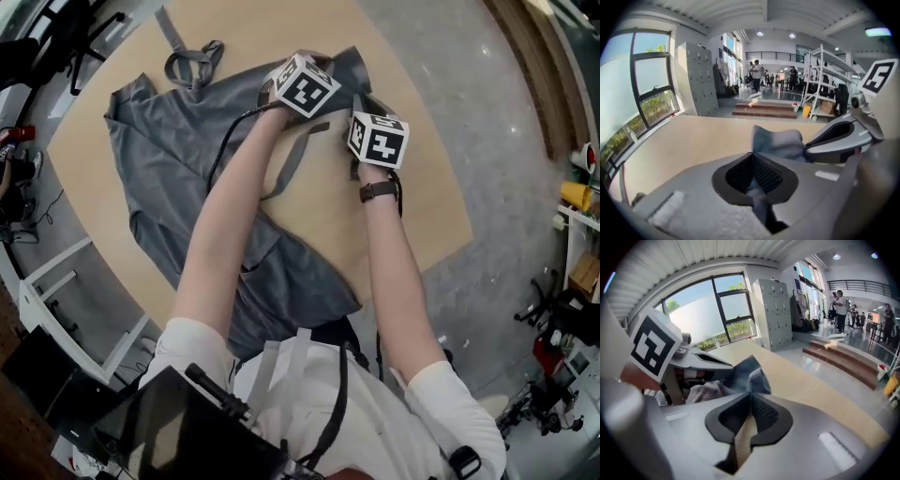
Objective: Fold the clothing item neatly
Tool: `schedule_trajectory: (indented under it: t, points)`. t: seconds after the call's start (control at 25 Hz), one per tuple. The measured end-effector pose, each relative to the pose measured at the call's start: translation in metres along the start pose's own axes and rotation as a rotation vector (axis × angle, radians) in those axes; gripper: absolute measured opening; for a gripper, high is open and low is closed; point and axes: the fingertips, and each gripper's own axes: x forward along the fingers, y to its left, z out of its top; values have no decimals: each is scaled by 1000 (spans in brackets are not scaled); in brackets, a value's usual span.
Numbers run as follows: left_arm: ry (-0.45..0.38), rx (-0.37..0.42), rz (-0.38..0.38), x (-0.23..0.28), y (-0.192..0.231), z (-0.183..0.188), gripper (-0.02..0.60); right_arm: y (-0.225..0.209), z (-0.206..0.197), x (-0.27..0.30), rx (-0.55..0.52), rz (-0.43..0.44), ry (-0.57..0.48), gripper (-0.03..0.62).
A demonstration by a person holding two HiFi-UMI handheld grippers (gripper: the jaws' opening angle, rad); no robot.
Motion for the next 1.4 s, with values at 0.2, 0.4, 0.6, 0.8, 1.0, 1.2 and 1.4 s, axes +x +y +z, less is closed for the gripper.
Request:
schedule_trajectory:
  t: [0.2,0.4,0.6,0.8,1.0,1.2,1.4]
  points:
    - [-191,-84,14,-99,6,17,6,56,40,-67,2,169,-175,17]
    - [-308,-98,116,-231,21,26,6,134,70,-148,-66,314,-302,17]
    - [-430,-135,227,-364,35,5,6,247,75,-222,-215,529,-365,17]
    - [-488,-190,334,-465,38,-61,6,356,31,-268,-385,710,-338,17]
    - [-485,-295,405,-519,21,-163,8,430,-52,-279,-590,803,-229,17]
    - [-240,-399,454,-497,-9,-301,20,455,-169,-246,-783,817,-19,17]
    - [3,-618,560,-490,-33,-418,78,449,-314,-223,-935,860,274,154]
